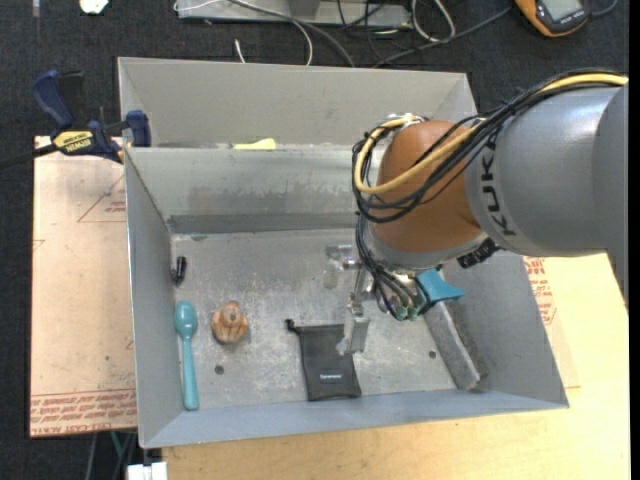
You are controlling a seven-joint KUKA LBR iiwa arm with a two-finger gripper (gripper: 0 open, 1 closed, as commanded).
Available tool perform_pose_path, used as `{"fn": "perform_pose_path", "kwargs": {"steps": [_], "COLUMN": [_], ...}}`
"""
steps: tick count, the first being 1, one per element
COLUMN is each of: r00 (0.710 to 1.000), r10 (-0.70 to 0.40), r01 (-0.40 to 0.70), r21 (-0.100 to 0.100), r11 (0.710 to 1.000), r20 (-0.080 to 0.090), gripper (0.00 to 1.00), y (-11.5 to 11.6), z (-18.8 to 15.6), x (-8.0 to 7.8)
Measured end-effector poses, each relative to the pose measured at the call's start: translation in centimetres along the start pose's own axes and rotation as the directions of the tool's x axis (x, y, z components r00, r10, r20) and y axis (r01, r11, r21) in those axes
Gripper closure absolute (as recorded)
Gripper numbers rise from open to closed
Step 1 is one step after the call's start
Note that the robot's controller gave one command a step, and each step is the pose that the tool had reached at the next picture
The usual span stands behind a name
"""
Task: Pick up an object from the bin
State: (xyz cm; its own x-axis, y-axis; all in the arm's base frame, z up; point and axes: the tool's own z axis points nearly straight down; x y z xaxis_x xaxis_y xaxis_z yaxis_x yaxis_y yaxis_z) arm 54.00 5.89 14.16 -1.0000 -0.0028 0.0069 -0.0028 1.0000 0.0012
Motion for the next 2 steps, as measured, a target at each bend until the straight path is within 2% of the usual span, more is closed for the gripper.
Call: {"fn": "perform_pose_path", "kwargs": {"steps": [1, 2], "r00": [1.000, 0.998], "r10": [0.002, 0.056], "r01": [-0.002, -0.056], "r21": [-0.001, -0.003], "r11": [1.000, 0.998], "r20": [0.007, 0.010], "gripper": [0.00, 0.00], "y": [0.0, -0.7], "z": [-0.4, 6.4], "x": [-0.2, 1.7]}}
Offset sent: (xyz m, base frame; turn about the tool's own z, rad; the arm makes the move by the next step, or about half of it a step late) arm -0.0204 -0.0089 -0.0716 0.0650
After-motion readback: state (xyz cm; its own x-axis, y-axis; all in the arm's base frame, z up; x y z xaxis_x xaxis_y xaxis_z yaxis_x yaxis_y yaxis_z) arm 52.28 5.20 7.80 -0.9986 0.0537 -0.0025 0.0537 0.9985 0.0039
